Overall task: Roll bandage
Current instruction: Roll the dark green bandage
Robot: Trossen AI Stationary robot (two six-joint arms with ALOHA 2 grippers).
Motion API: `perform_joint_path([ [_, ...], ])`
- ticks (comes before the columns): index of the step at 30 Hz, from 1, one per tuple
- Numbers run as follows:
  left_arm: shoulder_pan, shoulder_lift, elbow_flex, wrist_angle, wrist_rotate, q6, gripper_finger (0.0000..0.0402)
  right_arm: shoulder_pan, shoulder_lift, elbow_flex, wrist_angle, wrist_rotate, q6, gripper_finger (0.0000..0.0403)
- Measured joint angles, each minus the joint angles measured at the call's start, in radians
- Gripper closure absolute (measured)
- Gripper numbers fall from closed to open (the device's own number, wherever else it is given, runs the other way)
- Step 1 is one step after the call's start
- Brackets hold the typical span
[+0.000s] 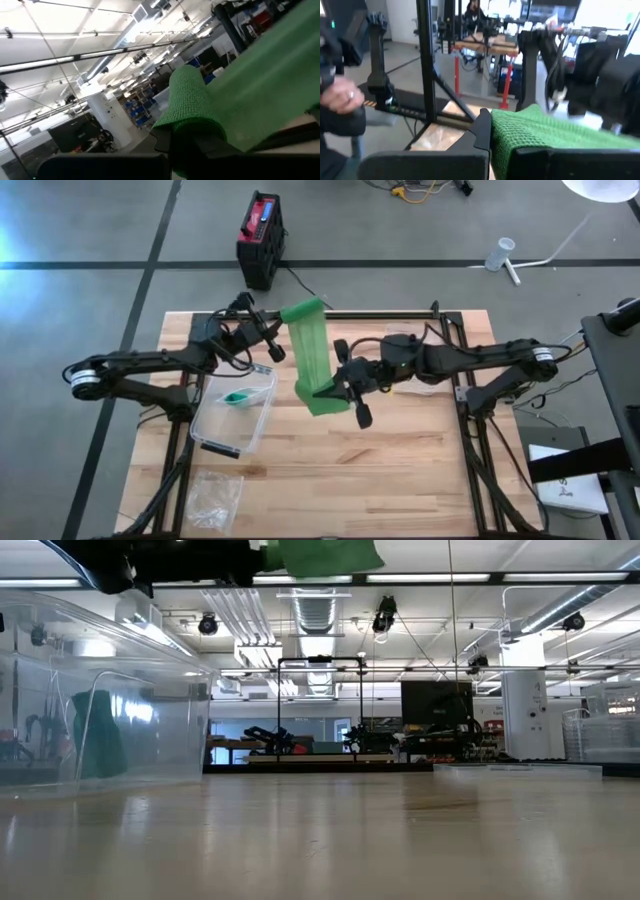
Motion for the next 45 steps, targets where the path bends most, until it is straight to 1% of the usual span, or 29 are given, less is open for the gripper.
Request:
perform_joint_path([
  [7, -0.002, 0.091, 0.0, -0.011, 0.007, 0.013, 0.0393, -0.038, 0.002, 0.102, -0.003, 0.007, -0.011, 0.0403],
  [9, -0.003, 0.111, 0.0, -0.015, 0.043, 0.015, 0.0393, -0.06, 0.002, 0.118, -0.008, 0.007, -0.017, 0.0403],
  [12, -0.007, 0.125, -0.001, -0.031, 0.097, -0.013, 0.0393, -0.101, -0.001, 0.131, -0.007, 0.003, -0.017, 0.0403],
  [17, -0.024, 0.137, -0.001, -0.041, 0.115, -0.034, 0.0393, -0.166, -0.005, 0.14, 0.0, -0.001, 0.023, 0.0403],
  [22, -0.048, 0.142, -0.002, -0.111, 0.142, -0.045, 0.0393, -0.217, 0.006, 0.14, 0.01, -0.001, 0.078, 0.0403],
  [26, -0.066, 0.142, -0.002, -0.154, 0.196, -0.073, 0.0393, -0.242, 0.024, 0.14, 0.043, 0.0, 0.101, 0.0403],
  [30, -0.075, 0.142, -0.002, -0.193, 0.292, -0.109, 0.0393, -0.263, 0.036, 0.14, 0.073, -0.001, 0.151, 0.0403],
  [32, -0.082, 0.141, -0.002, -0.205, 0.319, -0.123, 0.0393, -0.272, 0.04, 0.14, 0.084, -0.001, 0.194, 0.0403],
  [37, -0.098, 0.141, -0.002, -0.217, 0.319, -0.124, 0.0393, -0.298, 0.054, 0.139, 0.118, 0.002, 0.296, 0.0403],
  [38, -0.098, 0.141, -0.002, -0.217, 0.307, -0.124, 0.0393, -0.3, 0.056, 0.139, 0.124, 0.002, 0.315, 0.0403],
  [41, -0.096, 0.141, -0.002, -0.218, 0.22, -0.127, 0.0393, -0.291, 0.062, 0.139, 0.151, -0.008, 0.326, 0.0403],
  [42, -0.095, 0.141, -0.002, -0.218, 0.206, -0.122, 0.0393, -0.288, 0.062, 0.139, 0.153, -0.012, 0.326, 0.0403],
  [45, -0.095, 0.141, -0.002, -0.215, 0.207, -0.115, 0.0393, -0.281, 0.062, 0.139, 0.182, -0.017, 0.325, 0.0403],
])
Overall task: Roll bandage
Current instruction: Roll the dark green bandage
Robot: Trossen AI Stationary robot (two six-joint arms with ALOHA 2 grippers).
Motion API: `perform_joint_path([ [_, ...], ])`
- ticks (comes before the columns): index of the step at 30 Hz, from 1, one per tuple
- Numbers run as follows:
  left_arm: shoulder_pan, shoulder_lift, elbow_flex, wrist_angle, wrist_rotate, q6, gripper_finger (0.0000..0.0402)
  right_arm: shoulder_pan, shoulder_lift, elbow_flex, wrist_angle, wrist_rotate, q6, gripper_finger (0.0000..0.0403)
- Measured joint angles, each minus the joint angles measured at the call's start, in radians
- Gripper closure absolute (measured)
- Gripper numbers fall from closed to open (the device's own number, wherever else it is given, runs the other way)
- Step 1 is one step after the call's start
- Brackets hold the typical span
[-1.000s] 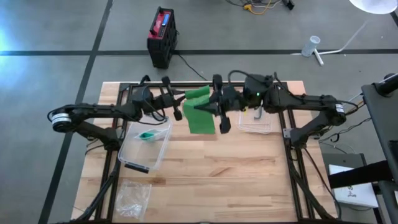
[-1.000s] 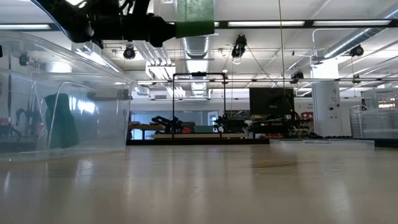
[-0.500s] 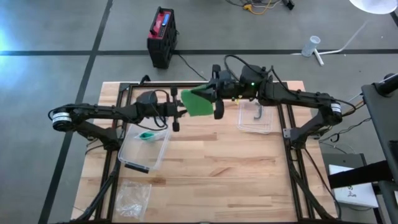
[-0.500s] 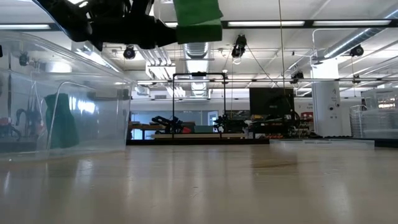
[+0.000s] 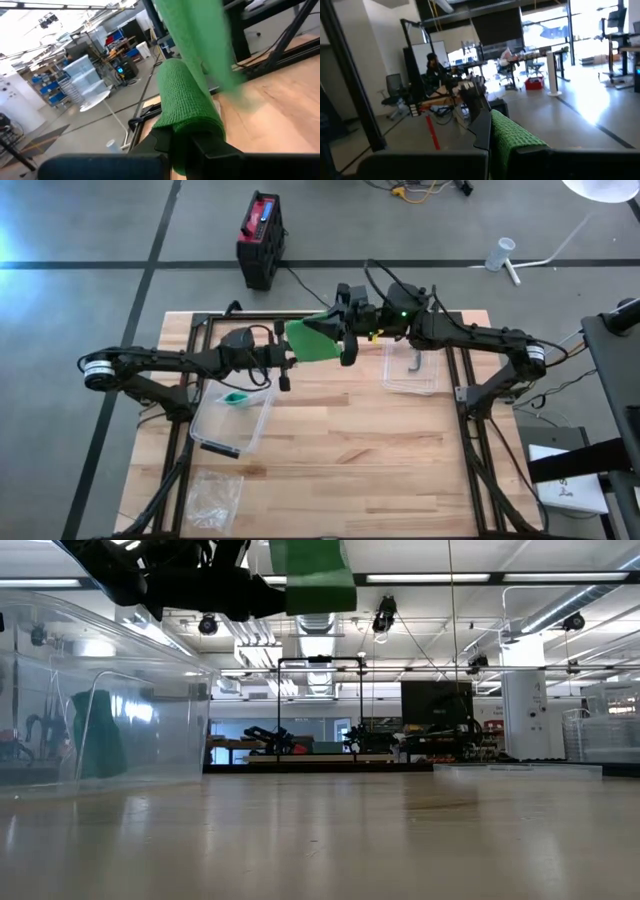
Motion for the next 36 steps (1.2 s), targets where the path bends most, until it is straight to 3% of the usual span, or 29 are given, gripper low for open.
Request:
perform_joint_path([
  [6, 0.0, 0.0, 0.0, -0.001, 0.004, -0.006, 0.0393, -0.005, -0.001, 0.0, 0.019, 0.029, -0.018, 0.0403],
  [9, -0.001, 0.0, 0.0, -0.003, 0.09, -0.009, 0.0393, -0.018, -0.002, 0.0, 0.01, 0.041, -0.03, 0.0403],
  [12, -0.01, 0.0, 0.0, -0.003, 0.156, -0.025, 0.0393, -0.034, -0.002, -0.001, -0.003, 0.117, -0.046, 0.0403],
  [17, -0.04, -0.003, -0.001, -0.004, 0.163, -0.028, 0.0393, -0.047, 0.004, -0.003, -0.096, 0.271, -0.112, 0.0403],
  [25, -0.059, -0.021, -0.003, 0.001, 0.175, -0.055, 0.0393, -0.06, 0.064, -0.009, -0.309, 0.292, -0.119, 0.0403],
  [31, -0.065, -0.045, -0.003, -0.005, 0.216, -0.081, 0.0393, -0.06, 0.128, -0.011, -0.424, 0.389, -0.105, 0.0402],
  [36, -0.068, -0.061, -0.003, -0.026, 0.219, -0.084, 0.0393, -0.062, 0.149, -0.012, -0.464, 0.389, -0.051, 0.0363],
])
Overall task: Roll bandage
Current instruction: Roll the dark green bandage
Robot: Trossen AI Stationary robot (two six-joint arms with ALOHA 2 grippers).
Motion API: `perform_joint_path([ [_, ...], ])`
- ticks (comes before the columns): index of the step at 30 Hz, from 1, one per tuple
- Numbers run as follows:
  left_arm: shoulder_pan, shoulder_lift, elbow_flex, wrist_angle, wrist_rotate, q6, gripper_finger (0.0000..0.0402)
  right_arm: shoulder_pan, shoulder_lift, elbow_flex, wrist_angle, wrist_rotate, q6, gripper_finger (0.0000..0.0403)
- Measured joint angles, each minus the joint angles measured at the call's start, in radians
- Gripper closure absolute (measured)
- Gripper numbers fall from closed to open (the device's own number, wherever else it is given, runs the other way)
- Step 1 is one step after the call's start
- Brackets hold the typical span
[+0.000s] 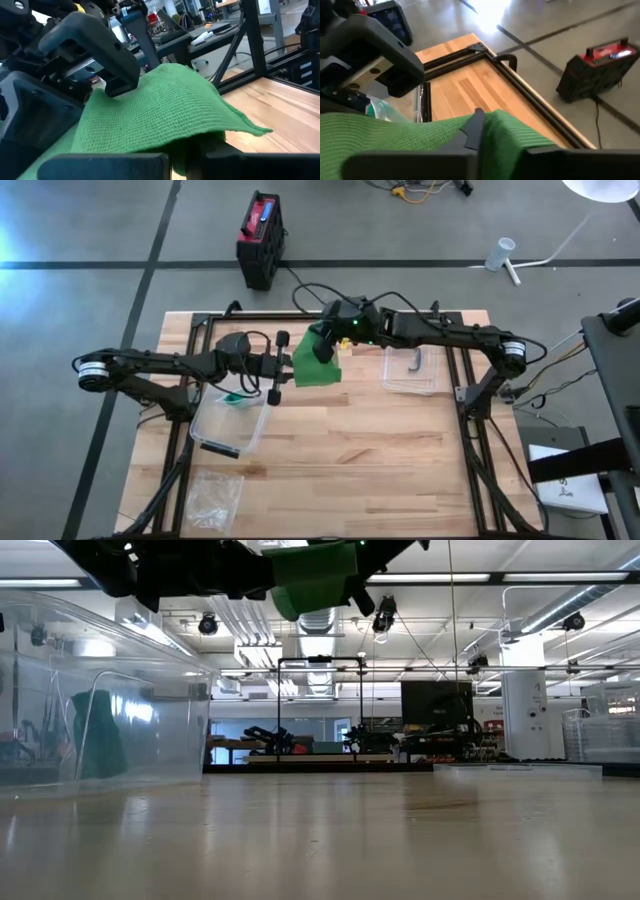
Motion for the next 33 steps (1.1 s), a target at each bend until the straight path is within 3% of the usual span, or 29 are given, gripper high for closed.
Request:
perform_joint_path([
  [9, 0.0, -0.009, -0.008, -0.019, -0.001, 0.0, 0.0393, -0.046, -0.016, 0.0, -0.117, -0.006, 0.106, 0.0214],
  [15, 0.0, -0.009, -0.015, -0.019, -0.002, -0.002, 0.0393, -0.07, -0.017, 0.0, -0.182, -0.01, 0.122, 0.0152],
  [18, 0.0, -0.009, -0.015, -0.014, 0.008, -0.002, 0.0393, -0.071, -0.017, -0.007, -0.172, -0.016, 0.141, 0.0132],
  [23, -0.002, -0.01, -0.015, -0.006, 0.031, 0.003, 0.0393, -0.073, -0.016, -0.014, -0.113, -0.158, 0.207, 0.0109],
  [29, -0.013, -0.011, -0.016, 0.009, 0.097, 0.002, 0.0393, -0.109, 0.023, -0.02, -0.171, -0.197, 0.279, 0.0101],
  [33, -0.018, -0.011, -0.018, -0.008, 0.103, 0.01, 0.0393, -0.139, 0.053, -0.028, -0.165, -0.378, 0.375, 0.0104],
])
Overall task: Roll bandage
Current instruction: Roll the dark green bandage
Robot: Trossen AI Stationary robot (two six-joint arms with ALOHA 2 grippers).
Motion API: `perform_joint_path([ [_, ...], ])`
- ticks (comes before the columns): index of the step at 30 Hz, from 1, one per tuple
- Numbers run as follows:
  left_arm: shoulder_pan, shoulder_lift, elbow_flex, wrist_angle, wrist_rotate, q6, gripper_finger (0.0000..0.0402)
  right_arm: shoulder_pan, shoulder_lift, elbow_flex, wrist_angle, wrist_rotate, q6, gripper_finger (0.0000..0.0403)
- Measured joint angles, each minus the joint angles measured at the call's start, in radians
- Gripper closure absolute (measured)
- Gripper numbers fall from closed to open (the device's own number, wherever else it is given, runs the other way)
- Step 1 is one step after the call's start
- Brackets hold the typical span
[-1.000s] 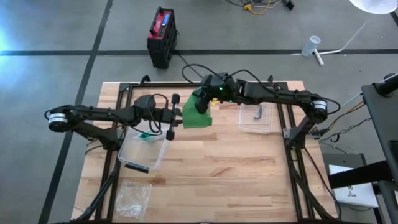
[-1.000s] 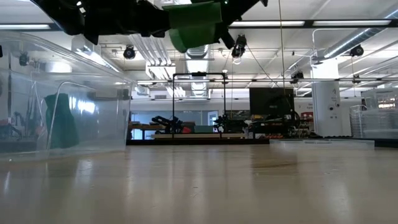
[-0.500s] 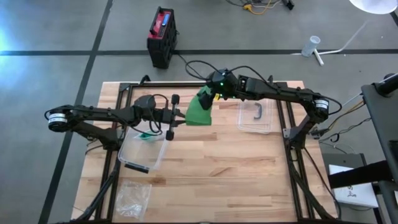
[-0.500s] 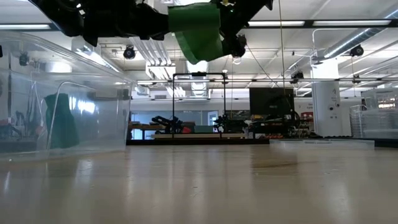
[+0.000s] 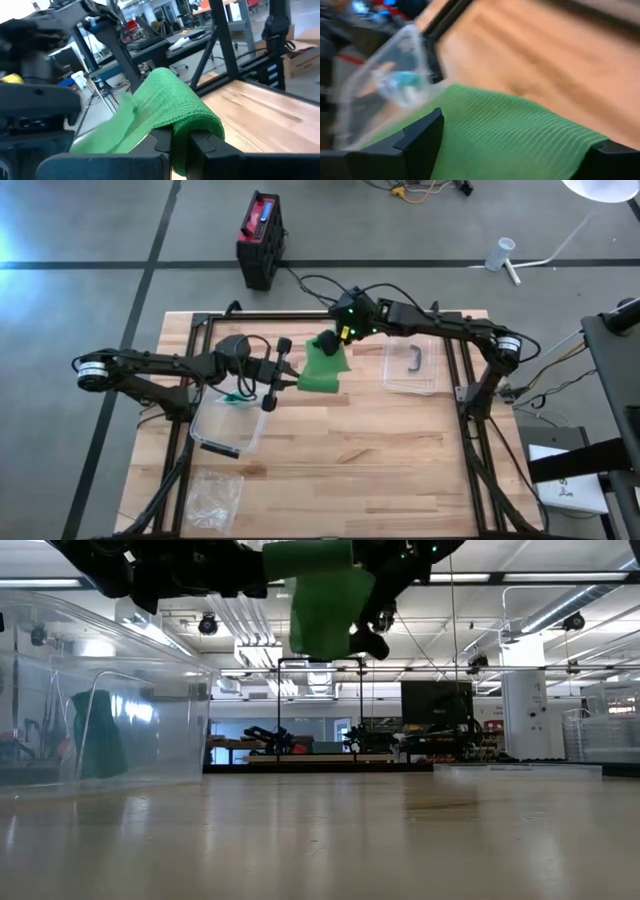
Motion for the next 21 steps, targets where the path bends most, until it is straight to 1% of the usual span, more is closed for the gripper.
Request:
perform_joint_path([
  [3, -0.001, 0.0, -0.005, -0.032, -0.022, 0.056, 0.0393, -0.021, 0.024, 0.0, 0.016, -0.14, 0.051, 0.0108],
  [6, -0.001, 0.0, -0.006, -0.075, -0.027, 0.104, 0.0393, -0.058, 0.045, 0.0, -0.009, -0.226, 0.099, 0.0114],
  [9, -0.012, 0.0, -0.007, -0.08, -0.027, 0.108, 0.0393, -0.103, 0.074, -0.003, -0.087, -0.249, 0.132, 0.0118],
  [14, -0.034, 0.0, -0.008, -0.088, -0.024, 0.12, 0.0393, -0.137, 0.14, -0.007, -0.062, -0.272, 0.147, 0.0116],
  [15, -0.037, 0.0, -0.009, -0.089, -0.025, 0.12, 0.0393, -0.143, 0.154, -0.007, -0.048, -0.293, 0.147, 0.0114],
  [21, -0.041, 0.0, -0.009, -0.081, 0.013, 0.111, 0.0393, -0.145, 0.218, -0.009, 0.027, -0.539, 0.128, 0.0096],
])
